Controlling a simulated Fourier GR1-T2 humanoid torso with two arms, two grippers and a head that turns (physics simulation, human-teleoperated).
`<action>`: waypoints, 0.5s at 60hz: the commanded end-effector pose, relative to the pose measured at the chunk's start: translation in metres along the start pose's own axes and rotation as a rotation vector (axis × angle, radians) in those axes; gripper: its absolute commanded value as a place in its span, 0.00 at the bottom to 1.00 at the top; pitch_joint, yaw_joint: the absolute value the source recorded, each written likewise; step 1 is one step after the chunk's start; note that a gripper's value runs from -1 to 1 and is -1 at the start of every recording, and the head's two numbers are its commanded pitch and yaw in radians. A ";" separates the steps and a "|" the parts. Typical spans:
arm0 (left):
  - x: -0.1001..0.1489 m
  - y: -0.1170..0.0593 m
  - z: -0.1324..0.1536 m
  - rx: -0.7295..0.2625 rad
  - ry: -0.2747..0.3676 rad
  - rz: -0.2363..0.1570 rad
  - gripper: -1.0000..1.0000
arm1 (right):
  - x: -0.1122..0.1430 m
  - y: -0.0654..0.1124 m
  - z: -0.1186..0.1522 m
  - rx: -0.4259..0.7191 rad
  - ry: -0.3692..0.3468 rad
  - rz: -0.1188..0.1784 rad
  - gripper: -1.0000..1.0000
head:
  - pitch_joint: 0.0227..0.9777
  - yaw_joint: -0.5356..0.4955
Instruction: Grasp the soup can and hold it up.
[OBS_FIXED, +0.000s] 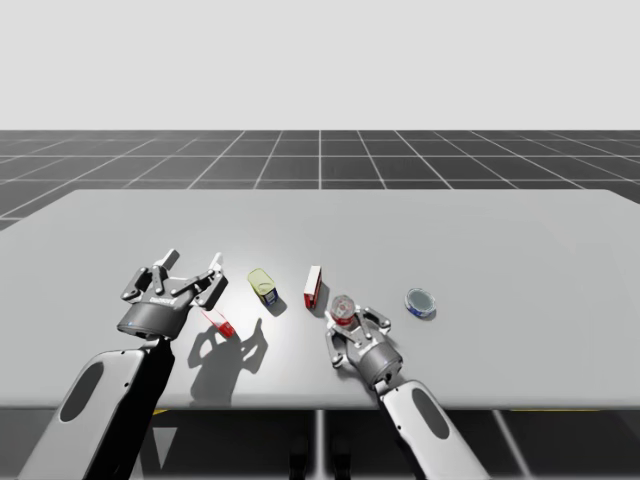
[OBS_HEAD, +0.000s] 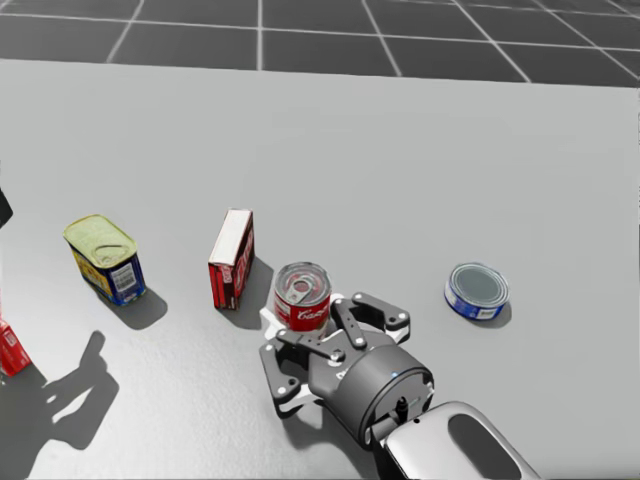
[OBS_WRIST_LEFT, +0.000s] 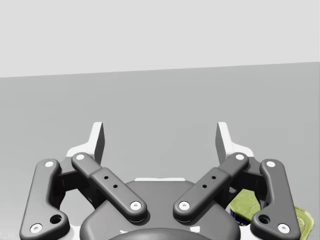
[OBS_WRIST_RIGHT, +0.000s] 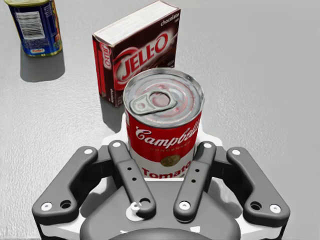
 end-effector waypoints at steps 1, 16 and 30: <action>-0.001 -0.001 0.000 0.002 -0.001 -0.006 0.00 | -0.011 -0.004 0.000 -0.022 0.025 -0.030 1.00 | 0.69 0.40; -0.003 -0.002 0.000 0.003 0.004 -0.007 0.00 | -0.012 -0.006 0.001 -0.022 0.032 -0.037 1.00 | 0.45 0.41; -0.003 -0.002 0.000 0.006 0.002 -0.005 0.00 | -0.012 -0.006 0.002 -0.028 0.026 -0.026 1.00 | 0.39 0.41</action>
